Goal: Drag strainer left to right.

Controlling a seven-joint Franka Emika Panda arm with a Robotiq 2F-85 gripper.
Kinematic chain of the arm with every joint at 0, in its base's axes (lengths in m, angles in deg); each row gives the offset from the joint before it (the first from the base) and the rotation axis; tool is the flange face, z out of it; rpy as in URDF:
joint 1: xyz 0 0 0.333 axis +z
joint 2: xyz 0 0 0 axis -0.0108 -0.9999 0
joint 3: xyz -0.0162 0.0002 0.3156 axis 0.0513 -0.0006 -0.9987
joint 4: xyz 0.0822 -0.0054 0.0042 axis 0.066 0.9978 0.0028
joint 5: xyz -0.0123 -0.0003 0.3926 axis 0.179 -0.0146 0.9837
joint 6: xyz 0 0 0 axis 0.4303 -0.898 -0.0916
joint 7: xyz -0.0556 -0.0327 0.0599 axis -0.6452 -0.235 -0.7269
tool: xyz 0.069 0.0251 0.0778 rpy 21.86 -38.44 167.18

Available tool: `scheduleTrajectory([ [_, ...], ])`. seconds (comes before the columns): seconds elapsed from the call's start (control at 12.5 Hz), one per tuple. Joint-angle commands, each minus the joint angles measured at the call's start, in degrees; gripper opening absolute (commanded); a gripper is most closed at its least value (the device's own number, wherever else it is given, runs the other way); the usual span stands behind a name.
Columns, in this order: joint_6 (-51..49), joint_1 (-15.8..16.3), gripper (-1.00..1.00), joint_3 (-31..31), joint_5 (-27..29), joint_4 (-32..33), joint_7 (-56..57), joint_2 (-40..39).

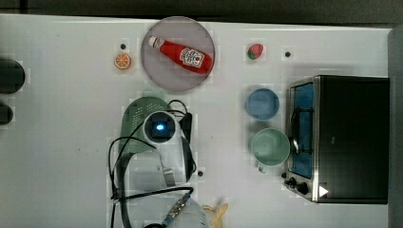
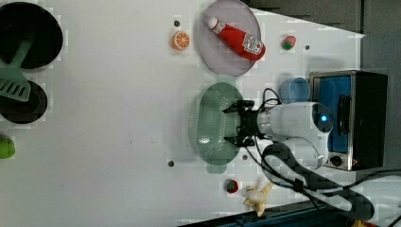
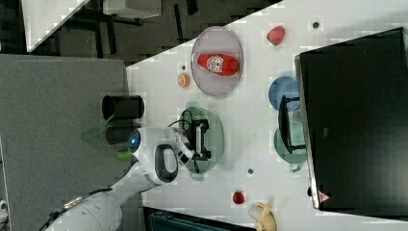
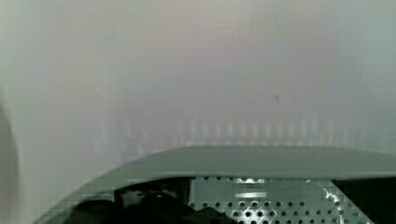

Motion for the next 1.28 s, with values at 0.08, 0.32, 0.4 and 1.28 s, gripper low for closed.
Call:
scheduleTrajectory([
  [0.08, -0.67, -0.93, 1.00, 2.79, -0.40, -0.35, 7.29, 1.77],
  [0.32, -0.57, -0.97, 1.00, 6.15, -0.46, -0.26, 11.82, 1.81],
  [0.4, -0.57, -0.97, 1.00, 7.37, -0.46, -0.20, 13.91, 1.79],
  [1.28, -0.53, -1.00, 1.00, 17.99, -0.68, -0.11, 22.56, 1.74],
])
